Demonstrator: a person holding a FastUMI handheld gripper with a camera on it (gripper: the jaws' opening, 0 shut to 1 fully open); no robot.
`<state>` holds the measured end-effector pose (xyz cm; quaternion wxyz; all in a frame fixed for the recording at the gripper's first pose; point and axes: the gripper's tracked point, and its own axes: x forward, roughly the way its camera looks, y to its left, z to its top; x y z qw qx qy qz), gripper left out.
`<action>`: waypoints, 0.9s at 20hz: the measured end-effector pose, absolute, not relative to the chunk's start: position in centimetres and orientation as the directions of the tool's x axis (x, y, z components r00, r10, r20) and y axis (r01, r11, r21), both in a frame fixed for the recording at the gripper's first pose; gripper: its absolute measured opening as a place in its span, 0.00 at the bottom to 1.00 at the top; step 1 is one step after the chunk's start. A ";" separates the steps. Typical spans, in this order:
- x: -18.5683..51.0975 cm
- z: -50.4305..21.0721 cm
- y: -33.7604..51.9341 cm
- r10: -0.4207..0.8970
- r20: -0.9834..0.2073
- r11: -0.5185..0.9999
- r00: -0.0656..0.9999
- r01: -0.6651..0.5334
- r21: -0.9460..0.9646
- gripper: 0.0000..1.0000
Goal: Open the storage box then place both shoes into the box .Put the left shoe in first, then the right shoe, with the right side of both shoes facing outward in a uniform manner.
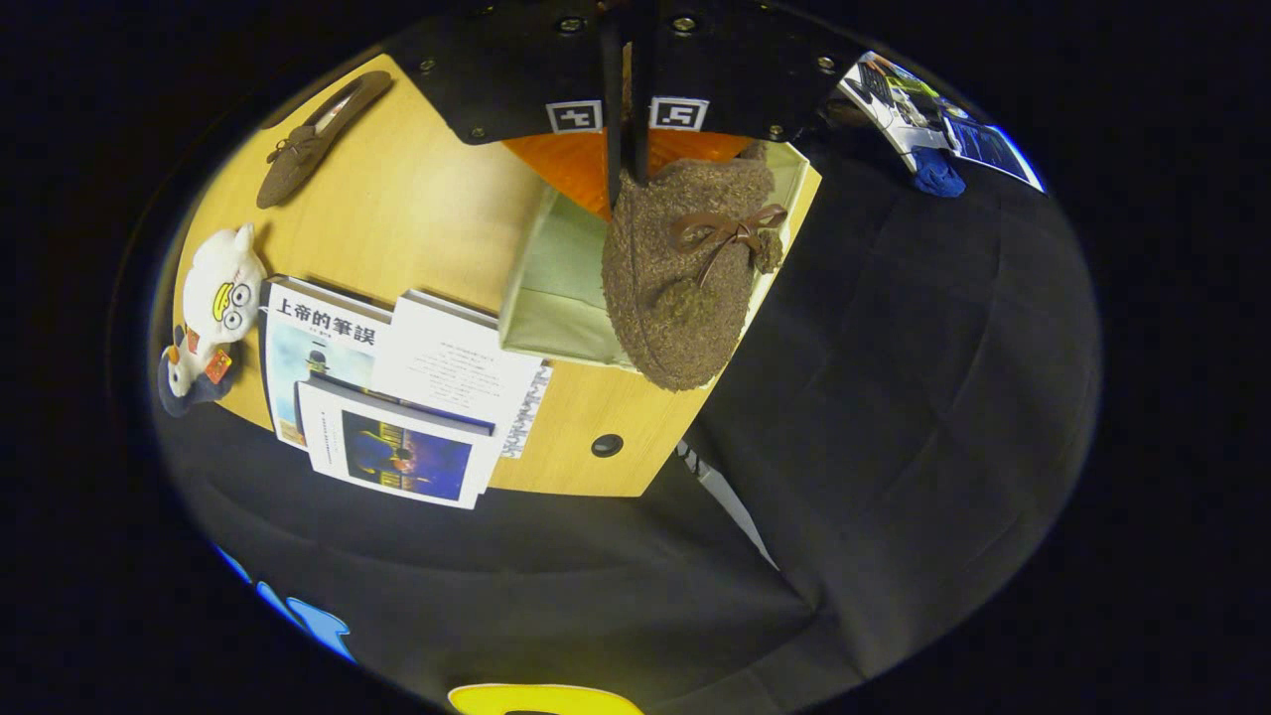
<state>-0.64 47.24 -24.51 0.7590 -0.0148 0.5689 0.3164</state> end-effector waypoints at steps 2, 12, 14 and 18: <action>-0.4 -25.9 48.6 0.445 -0.883 0.798 0.146 -0.512 0.317 0.03; -1.4 -29.9 51.9 0.419 -0.897 0.779 0.141 -0.563 0.275 0.23; -1.4 -29.8 51.5 0.422 -0.894 0.773 0.151 -0.575 0.268 0.61; -0.7 -27.6 50.1 0.449 -0.872 0.774 0.195 -0.573 0.270 1.00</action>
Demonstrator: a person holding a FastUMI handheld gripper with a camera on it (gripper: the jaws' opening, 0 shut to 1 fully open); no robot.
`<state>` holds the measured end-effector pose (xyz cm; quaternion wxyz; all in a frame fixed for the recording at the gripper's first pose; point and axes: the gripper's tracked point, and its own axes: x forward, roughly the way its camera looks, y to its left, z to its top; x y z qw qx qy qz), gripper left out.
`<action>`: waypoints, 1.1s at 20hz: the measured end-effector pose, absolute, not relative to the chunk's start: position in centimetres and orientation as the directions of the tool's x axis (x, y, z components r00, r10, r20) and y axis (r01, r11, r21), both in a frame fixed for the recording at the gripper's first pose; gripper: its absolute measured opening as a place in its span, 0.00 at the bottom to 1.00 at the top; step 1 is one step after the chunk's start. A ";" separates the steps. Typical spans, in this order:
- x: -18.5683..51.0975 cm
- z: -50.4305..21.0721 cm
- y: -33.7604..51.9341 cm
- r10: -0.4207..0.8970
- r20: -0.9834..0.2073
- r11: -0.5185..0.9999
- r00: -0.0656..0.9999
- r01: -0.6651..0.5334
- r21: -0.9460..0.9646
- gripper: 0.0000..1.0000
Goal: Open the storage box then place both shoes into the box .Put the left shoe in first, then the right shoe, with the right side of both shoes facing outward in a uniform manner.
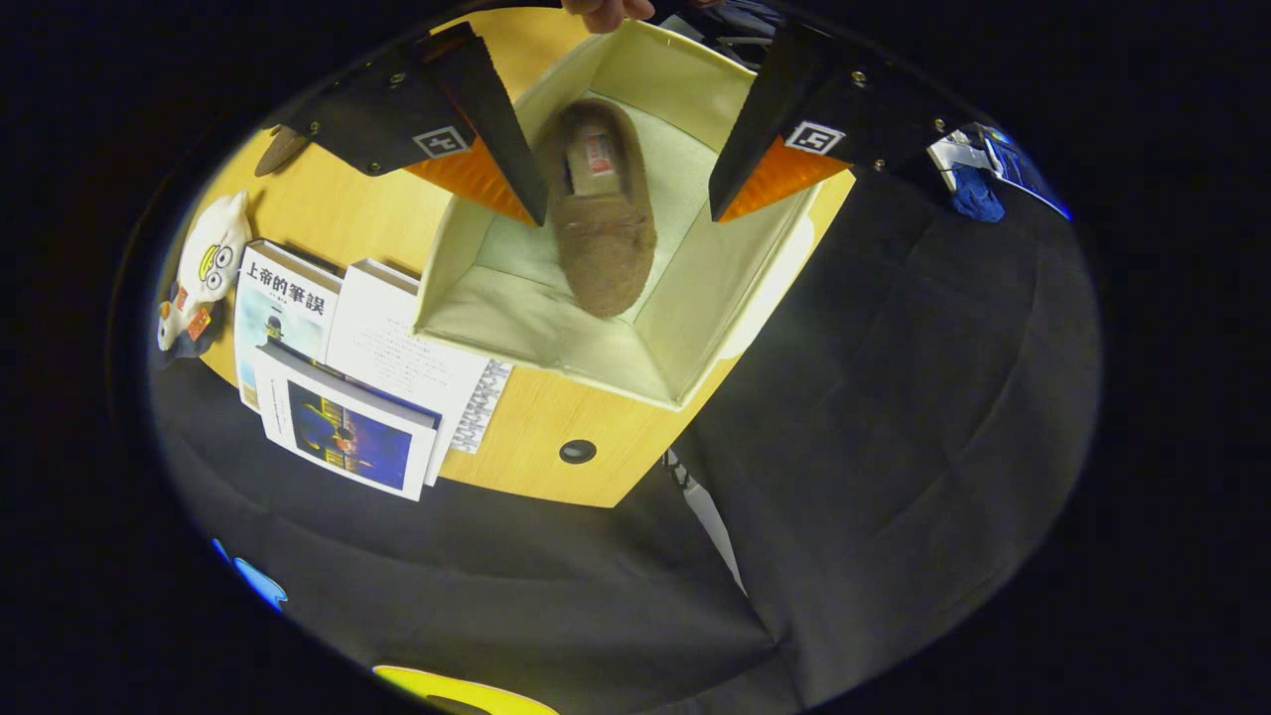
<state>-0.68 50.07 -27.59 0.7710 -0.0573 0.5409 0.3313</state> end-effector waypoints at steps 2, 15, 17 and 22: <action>-0.7 -26.6 48.9 0.460 -0.867 0.767 0.193 -0.578 0.278 1.00; 0.7 -21.8 37.1 0.490 -0.824 0.800 0.283 -0.520 0.298 0.99; 0.9 -21.4 34.5 0.480 -0.821 0.815 0.310 -0.504 0.286 1.00; 1.5 -21.5 28.7 0.440 -0.817 0.855 0.373 -0.453 0.253 1.00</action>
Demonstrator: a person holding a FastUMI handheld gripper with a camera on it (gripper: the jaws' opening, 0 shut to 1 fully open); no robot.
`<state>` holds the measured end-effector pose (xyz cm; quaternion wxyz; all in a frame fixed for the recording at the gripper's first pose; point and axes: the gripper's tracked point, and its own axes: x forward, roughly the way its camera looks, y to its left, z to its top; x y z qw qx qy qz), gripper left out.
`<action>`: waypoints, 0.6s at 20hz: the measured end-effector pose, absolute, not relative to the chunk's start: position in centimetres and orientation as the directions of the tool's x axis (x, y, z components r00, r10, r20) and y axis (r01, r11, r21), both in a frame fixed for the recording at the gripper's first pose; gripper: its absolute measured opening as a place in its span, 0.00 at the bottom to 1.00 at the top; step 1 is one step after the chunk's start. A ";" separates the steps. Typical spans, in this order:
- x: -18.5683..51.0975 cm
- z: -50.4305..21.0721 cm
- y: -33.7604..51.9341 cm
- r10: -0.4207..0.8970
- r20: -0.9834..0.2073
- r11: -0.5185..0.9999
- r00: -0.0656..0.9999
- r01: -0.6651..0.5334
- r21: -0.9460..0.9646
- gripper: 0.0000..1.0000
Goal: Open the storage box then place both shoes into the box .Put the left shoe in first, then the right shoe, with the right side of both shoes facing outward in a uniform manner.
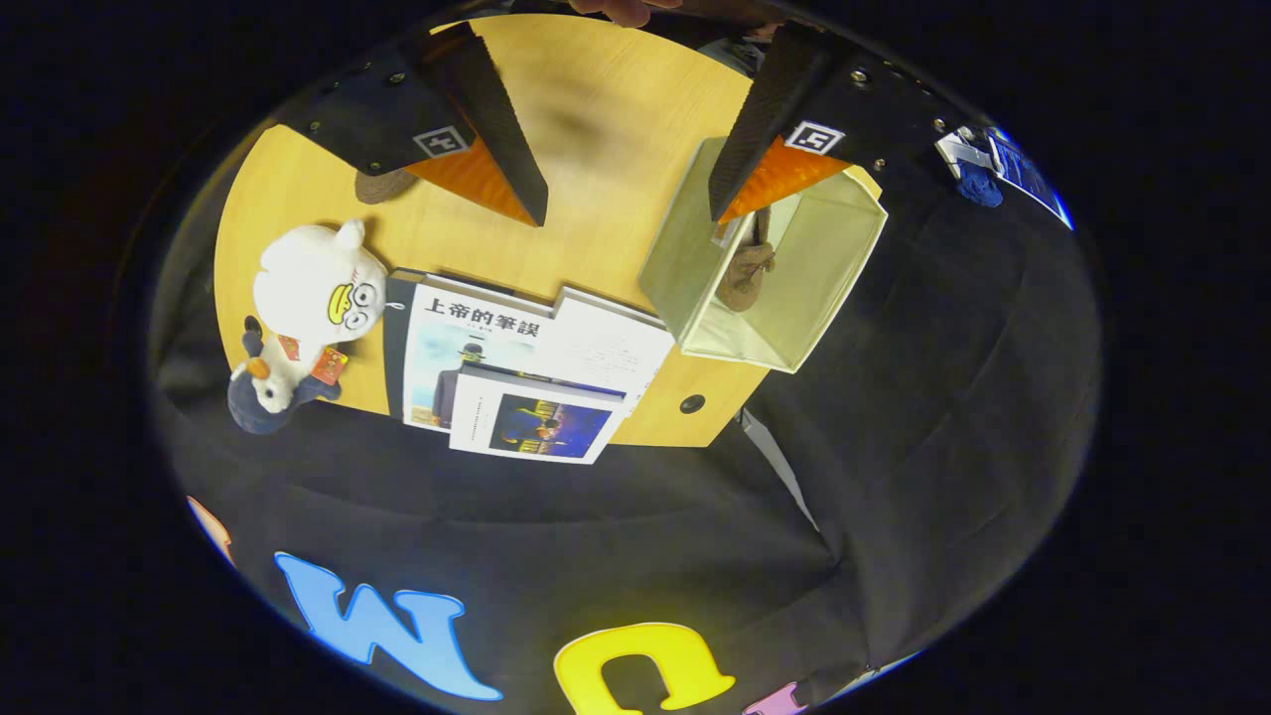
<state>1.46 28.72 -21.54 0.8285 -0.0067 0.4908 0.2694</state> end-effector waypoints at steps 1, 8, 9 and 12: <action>1.4 -21.6 27.6 0.431 -0.818 0.863 0.380 -0.439 0.251 1.00; 1.4 -23.4 19.6 0.341 -0.845 0.919 0.413 -0.337 0.207 1.00; 1.6 -23.6 18.7 0.330 -0.839 0.926 0.433 -0.320 0.199 1.00; 1.5 -25.1 15.6 0.284 -0.840 0.944 0.462 -0.286 0.162 1.00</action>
